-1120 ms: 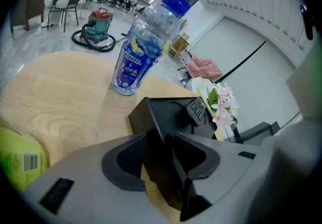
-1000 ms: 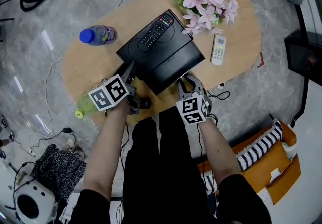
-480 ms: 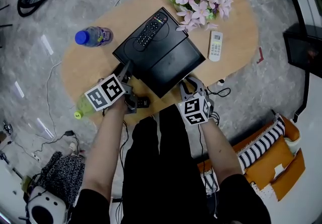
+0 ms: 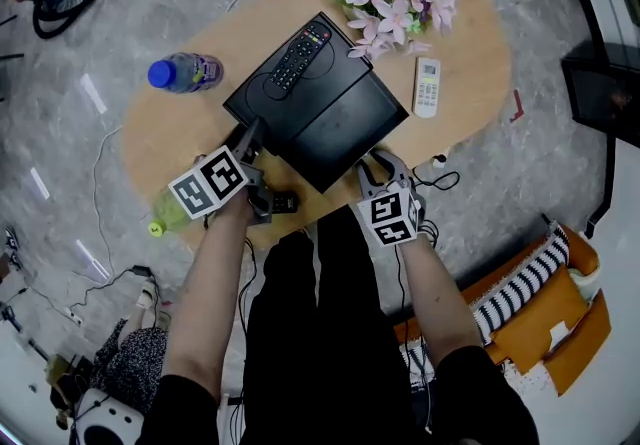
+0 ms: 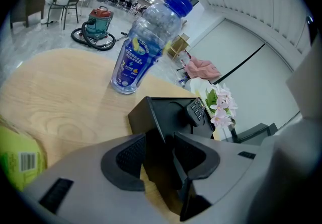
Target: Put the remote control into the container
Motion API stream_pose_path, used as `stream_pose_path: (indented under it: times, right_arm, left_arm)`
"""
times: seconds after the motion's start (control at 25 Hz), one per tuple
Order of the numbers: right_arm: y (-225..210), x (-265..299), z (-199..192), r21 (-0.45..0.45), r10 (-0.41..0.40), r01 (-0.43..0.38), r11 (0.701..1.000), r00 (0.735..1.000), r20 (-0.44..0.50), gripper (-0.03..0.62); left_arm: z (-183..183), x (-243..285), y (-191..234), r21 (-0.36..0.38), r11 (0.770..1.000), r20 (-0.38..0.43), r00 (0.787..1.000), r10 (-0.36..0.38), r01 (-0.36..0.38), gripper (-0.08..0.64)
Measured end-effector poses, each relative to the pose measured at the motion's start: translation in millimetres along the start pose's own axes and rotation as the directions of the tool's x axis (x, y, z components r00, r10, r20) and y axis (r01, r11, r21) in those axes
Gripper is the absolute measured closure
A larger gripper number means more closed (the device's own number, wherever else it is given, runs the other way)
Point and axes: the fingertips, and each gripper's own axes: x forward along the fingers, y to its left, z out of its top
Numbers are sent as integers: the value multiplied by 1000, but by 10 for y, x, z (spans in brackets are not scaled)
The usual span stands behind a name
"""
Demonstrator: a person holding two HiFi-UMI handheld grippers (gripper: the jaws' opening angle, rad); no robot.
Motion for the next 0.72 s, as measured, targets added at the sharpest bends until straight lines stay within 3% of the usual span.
stream_pose_path:
  times: [0.16, 0.4, 0.56, 0.72]
  right_arm:
    - [-53, -100, 55, 52, -11, 10, 999, 1000, 21, 491]
    - [-181, -501, 122, 128, -100, 92, 988, 993, 59, 491]
    - [-190, -920, 422, 227, -137, 99, 969, 978, 157, 492]
    - [-126, -1400, 895, 290, -199, 104, 951, 925, 323, 518]
  left_arm:
    - [8, -8, -7, 8, 1000, -9, 1000, 15, -15, 397]
    - [2, -163, -125, 102, 994, -13, 999, 53, -51, 397]
    - [20, -388, -365, 124, 992, 22, 1000, -21, 18, 399]
    - [189, -812, -759, 262, 959, 107, 984, -143, 111, 421]
